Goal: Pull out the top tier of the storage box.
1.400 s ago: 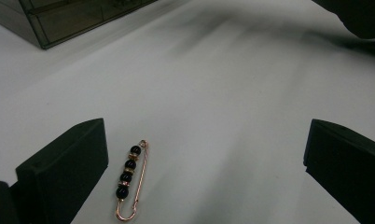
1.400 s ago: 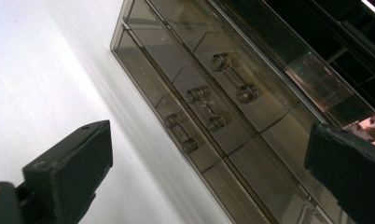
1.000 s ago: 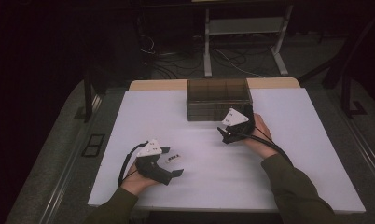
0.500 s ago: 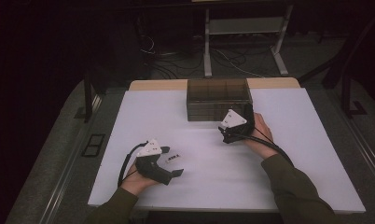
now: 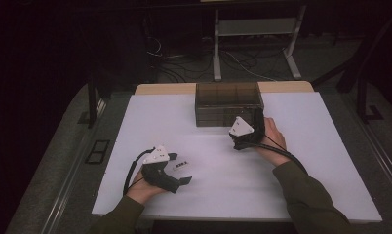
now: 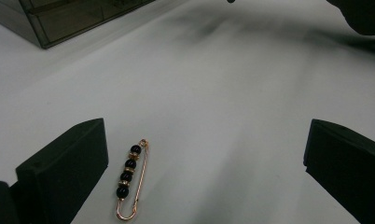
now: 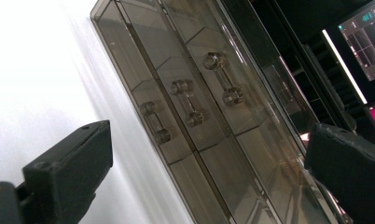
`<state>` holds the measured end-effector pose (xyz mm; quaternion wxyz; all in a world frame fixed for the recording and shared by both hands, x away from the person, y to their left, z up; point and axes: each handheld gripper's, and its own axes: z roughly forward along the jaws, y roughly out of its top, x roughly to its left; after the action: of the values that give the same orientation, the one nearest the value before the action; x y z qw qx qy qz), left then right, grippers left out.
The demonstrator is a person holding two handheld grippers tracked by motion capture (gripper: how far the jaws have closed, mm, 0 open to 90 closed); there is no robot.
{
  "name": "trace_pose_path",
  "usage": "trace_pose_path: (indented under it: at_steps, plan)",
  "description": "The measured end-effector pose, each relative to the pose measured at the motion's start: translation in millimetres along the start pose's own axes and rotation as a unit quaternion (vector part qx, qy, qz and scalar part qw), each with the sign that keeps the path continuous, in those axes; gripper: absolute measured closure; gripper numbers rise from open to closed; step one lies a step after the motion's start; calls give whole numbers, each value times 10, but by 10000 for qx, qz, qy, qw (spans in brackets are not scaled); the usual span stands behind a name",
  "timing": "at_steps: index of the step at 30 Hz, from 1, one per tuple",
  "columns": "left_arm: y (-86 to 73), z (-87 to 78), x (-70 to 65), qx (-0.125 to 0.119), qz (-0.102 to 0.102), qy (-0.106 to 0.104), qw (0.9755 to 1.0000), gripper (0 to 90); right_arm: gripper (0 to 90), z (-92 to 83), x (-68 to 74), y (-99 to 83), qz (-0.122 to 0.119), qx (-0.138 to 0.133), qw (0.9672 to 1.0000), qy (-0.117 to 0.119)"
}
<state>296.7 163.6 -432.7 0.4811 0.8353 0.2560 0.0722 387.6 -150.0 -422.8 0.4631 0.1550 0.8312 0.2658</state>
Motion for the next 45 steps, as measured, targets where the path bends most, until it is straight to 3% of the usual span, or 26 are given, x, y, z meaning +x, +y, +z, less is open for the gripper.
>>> trace_pose_path:
  at_steps: [9,10,25,32,34,45]
  plan:
    - [0,1,-2,-5,-3,9,10000,0,5,10,35,6,-187,53,9997,-132]
    - [-1,0,0,3,0,8,10000,0,5,9,28,6,-332,89,9993,-156]
    - [0,2,-2,0,-4,2,10000,0,5,42,74,18,-808,186,9959,-363]
    - [1,-1,-1,-4,-8,3,10000,0,6,68,95,29,-1071,175,9931,-453]
    - [2,0,0,-2,-7,4,10000,0,141,61,99,34,-1149,175,9922,-461]
    - [2,2,-2,-6,-19,0,10000,0,143,91,131,49,-1511,269,9852,-765]
